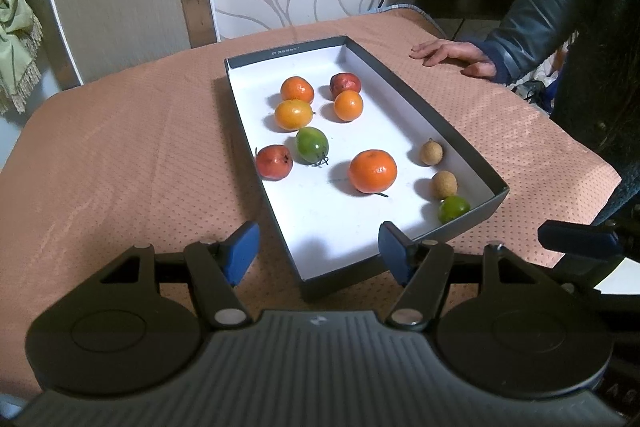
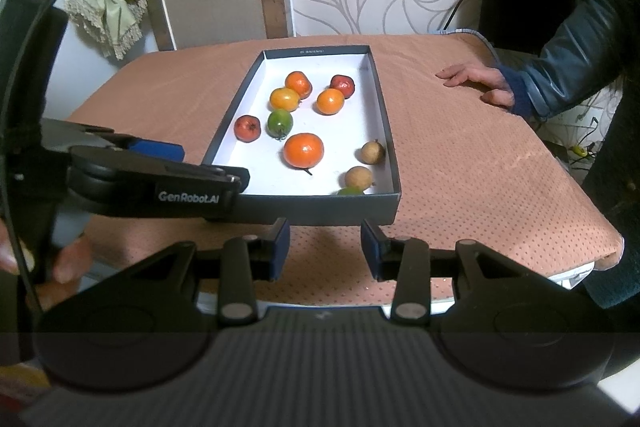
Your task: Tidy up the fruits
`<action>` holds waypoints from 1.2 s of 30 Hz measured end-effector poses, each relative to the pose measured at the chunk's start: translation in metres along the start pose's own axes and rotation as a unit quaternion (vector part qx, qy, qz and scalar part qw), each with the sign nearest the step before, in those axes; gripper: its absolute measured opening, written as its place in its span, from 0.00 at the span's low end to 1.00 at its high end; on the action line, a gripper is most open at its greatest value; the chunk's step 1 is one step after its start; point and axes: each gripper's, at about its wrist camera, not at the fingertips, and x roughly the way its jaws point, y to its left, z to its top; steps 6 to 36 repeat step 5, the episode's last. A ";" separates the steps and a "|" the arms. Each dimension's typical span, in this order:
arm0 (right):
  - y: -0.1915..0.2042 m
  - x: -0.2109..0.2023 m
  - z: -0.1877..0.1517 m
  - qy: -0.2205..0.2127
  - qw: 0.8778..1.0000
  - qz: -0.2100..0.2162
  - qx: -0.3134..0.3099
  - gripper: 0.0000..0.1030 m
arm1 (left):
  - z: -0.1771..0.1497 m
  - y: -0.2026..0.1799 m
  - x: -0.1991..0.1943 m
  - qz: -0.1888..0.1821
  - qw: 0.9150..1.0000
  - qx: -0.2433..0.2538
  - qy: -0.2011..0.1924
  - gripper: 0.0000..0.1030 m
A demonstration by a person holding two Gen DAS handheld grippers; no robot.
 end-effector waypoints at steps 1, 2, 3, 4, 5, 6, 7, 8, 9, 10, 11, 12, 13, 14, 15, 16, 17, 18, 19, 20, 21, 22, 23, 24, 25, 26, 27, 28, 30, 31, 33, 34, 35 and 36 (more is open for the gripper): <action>0.000 0.000 0.000 -0.001 1.000 0.001 0.000 0.41 | -0.001 -0.001 -0.001 0.000 1.000 0.002 -0.005 0.69; 0.000 0.000 0.000 -0.001 1.000 0.000 0.000 0.41 | -0.001 -0.002 -0.003 -0.001 1.000 0.005 -0.009 0.69; 0.000 -0.001 0.000 -0.002 1.000 0.000 0.000 0.41 | -0.002 -0.003 -0.003 -0.003 1.000 0.006 -0.010 0.69; -0.001 -0.001 0.000 -0.002 1.000 0.000 0.001 0.41 | -0.002 -0.003 -0.004 -0.005 1.000 0.006 -0.010 0.69; -0.002 -0.001 -0.001 -0.003 1.000 -0.001 0.002 0.41 | -0.002 -0.003 -0.004 -0.008 1.000 0.005 -0.008 0.69; -0.002 -0.001 -0.001 -0.003 1.000 -0.001 0.002 0.41 | -0.002 -0.003 -0.004 -0.008 1.000 0.005 -0.008 0.69; -0.002 -0.001 -0.001 -0.003 1.000 -0.001 0.002 0.41 | -0.002 -0.003 -0.004 -0.008 1.000 0.005 -0.008 0.69; -0.002 -0.001 -0.001 -0.003 1.000 -0.001 0.002 0.41 | -0.002 -0.003 -0.004 -0.008 1.000 0.005 -0.008 0.69; -0.002 -0.001 -0.001 -0.003 1.000 -0.001 0.002 0.41 | -0.002 -0.003 -0.004 -0.008 1.000 0.005 -0.008 0.69; -0.002 -0.001 -0.001 -0.003 1.000 -0.001 0.002 0.41 | -0.002 -0.003 -0.004 -0.008 1.000 0.005 -0.008 0.69; -0.002 -0.001 -0.001 -0.003 1.000 -0.001 0.002 0.41 | -0.002 -0.003 -0.004 -0.008 1.000 0.005 -0.008 0.69; -0.002 -0.001 -0.001 -0.003 1.000 -0.001 0.002 0.41 | -0.002 -0.003 -0.004 -0.008 1.000 0.005 -0.008 0.69; -0.002 -0.001 -0.001 -0.003 1.000 -0.001 0.002 0.41 | -0.002 -0.003 -0.004 -0.008 1.000 0.005 -0.008 0.69; -0.002 -0.001 -0.001 -0.003 1.000 -0.001 0.002 0.41 | -0.002 -0.003 -0.004 -0.008 1.000 0.005 -0.008 0.69; -0.002 -0.001 -0.001 -0.003 1.000 -0.001 0.002 0.41 | -0.002 -0.003 -0.004 -0.008 1.000 0.005 -0.008 0.69; -0.002 -0.001 -0.001 -0.003 1.000 -0.001 0.002 0.41 | -0.002 -0.003 -0.004 -0.008 1.000 0.005 -0.008 0.69; -0.002 -0.001 -0.001 -0.003 1.000 -0.001 0.002 0.41 | -0.002 -0.003 -0.004 -0.008 1.000 0.005 -0.008 0.69; -0.002 -0.001 -0.001 -0.003 1.000 -0.001 0.002 0.41 | -0.002 -0.003 -0.004 -0.008 1.000 0.005 -0.008 0.69; -0.002 -0.001 -0.001 -0.003 1.000 -0.001 0.002 0.41 | -0.002 -0.003 -0.004 -0.008 1.000 0.005 -0.008 0.69; -0.002 -0.001 -0.001 -0.003 1.000 -0.001 0.002 0.41 | -0.002 -0.003 -0.004 -0.008 1.000 0.005 -0.008 0.69; -0.002 -0.001 -0.001 -0.003 1.000 -0.001 0.002 0.41 | -0.002 -0.003 -0.004 -0.008 1.000 0.005 -0.008 0.69; -0.002 -0.001 -0.001 -0.003 1.000 -0.001 0.002 0.41 | -0.002 -0.003 -0.004 -0.008 1.000 0.005 -0.008 0.69; -0.002 -0.001 -0.001 -0.003 1.000 -0.001 0.002 0.41 | -0.002 -0.003 -0.004 -0.008 1.000 0.005 -0.008 0.69; -0.002 -0.001 -0.001 -0.003 1.000 -0.001 0.002 0.41 | -0.002 -0.003 -0.004 -0.008 1.000 0.005 -0.008 0.69; -0.002 -0.001 -0.001 -0.003 1.000 -0.001 0.002 0.41 | -0.002 -0.003 -0.004 -0.008 1.000 0.005 -0.008 0.69; -0.002 -0.001 -0.001 -0.003 1.000 -0.001 0.002 0.41 | -0.002 -0.003 -0.004 -0.008 1.000 0.005 -0.008 0.69; -0.002 -0.001 -0.001 -0.003 1.000 -0.001 0.002 0.41 | -0.002 -0.003 -0.004 -0.008 1.000 0.005 -0.008 0.69; -0.002 -0.001 -0.001 -0.003 1.000 -0.001 0.002 0.41 | -0.002 -0.003 -0.004 -0.008 1.000 0.005 -0.008 0.69; -0.002 -0.001 -0.001 -0.003 1.000 -0.001 0.002 0.41 | -0.002 -0.003 -0.004 -0.008 1.000 0.005 -0.008 0.69; -0.002 -0.001 -0.001 -0.003 1.000 -0.001 0.002 0.41 | -0.002 -0.003 -0.004 -0.008 1.000 0.005 -0.008 0.69; -0.002 -0.001 -0.001 -0.003 1.000 -0.001 0.002 0.41 | -0.002 -0.003 -0.004 -0.008 1.000 0.005 -0.008 0.69; -0.002 -0.001 -0.001 -0.003 1.000 -0.001 0.002 0.41 | -0.002 -0.003 -0.004 -0.008 1.000 0.005 -0.008 0.69; -0.002 -0.001 -0.001 -0.003 1.000 -0.001 0.002 0.41 | -0.002 -0.003 -0.004 -0.008 1.000 0.005 -0.008 0.69; -0.002 -0.001 -0.001 -0.003 1.000 -0.001 0.002 0.41 | -0.002 -0.003 -0.004 -0.008 1.000 0.005 -0.008 0.69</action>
